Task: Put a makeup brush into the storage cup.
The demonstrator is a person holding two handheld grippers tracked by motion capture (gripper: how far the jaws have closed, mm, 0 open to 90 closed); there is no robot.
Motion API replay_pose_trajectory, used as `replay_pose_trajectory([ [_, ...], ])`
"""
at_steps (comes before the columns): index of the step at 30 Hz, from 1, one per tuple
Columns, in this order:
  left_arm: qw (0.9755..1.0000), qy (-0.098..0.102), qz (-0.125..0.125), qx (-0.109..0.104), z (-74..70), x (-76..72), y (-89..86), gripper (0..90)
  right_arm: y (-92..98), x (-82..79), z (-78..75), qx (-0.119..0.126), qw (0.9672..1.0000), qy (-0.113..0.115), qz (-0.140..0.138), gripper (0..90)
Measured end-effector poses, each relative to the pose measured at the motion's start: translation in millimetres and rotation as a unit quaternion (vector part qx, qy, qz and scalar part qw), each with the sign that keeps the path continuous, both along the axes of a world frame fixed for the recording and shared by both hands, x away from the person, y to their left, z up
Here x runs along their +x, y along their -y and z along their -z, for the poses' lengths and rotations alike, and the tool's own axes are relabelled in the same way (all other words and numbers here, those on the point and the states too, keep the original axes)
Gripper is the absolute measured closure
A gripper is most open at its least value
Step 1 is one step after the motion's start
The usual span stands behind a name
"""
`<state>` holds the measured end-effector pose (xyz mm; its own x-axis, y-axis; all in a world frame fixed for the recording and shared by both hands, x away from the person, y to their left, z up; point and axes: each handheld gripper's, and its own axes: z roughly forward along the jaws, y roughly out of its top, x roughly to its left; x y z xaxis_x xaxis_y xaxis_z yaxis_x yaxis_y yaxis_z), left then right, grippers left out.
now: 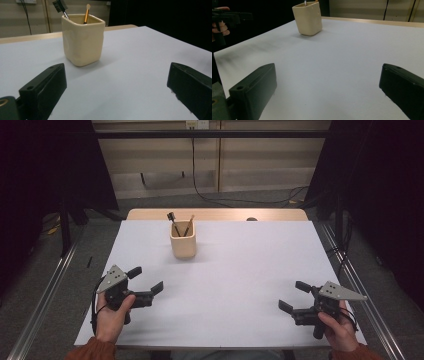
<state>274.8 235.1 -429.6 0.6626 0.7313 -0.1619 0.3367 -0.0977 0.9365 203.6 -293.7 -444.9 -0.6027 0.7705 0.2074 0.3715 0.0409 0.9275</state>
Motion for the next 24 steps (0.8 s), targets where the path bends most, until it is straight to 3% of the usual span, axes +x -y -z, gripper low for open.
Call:
replay_pose_trajectory([
  [9, 1.0, 0.007, 0.004, -0.002, 0.2, -20.6, 0.7, 3.1, 0.2, -0.3, -0.2, 0.0, 1.0, 0.0, 0.0, 0.5],
  [12, 0.9999, -0.003, 0.009, -0.006, 1.9, -26.4, 0.4, 3.4, 0.3, -0.2, -0.2, 0.0, 1.0, 0.0, 0.0, 0.5],
  [19, 1.0, -0.001, 0.005, -0.006, 10.4, -37.3, -3.3, 3.6, 0.4, -0.1, -0.2, -0.001, 1.0, 0.001, 0.002, 0.5],
  [24, 0.9998, 0.013, 0.009, -0.008, 7.9, -43.3, -5.6, 4.2, 0.9, 0.0, -0.5, -0.003, 1.0, 0.005, 0.003, 0.4],
])
